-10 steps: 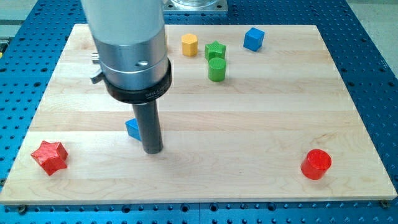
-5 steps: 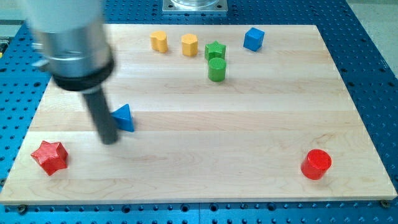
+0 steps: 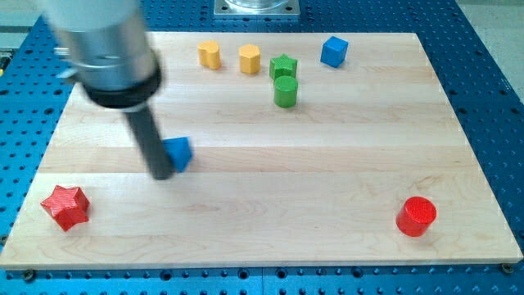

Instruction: Slide the triangle to the bottom of the green circle

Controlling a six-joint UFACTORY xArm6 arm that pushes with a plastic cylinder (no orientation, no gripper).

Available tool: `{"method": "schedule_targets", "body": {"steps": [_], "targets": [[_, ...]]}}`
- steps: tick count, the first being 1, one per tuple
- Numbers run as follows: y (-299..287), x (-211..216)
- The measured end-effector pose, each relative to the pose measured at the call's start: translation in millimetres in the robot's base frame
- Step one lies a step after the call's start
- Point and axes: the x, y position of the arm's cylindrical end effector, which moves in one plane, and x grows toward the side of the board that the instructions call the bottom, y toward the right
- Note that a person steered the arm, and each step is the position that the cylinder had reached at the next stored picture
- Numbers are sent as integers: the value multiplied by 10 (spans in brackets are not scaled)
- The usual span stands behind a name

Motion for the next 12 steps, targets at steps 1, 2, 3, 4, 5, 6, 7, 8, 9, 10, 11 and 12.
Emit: {"method": "schedule_targets", "body": {"steps": [1, 2, 3, 4, 5, 6, 7, 8, 9, 10, 11, 12], "targets": [[659, -570], [647, -930], [-261, -961], [-161, -1468], [304, -1562], [460, -1258], [693, -976], [737, -841], [630, -850], [659, -854], [856, -854], [26, -1227]]}}
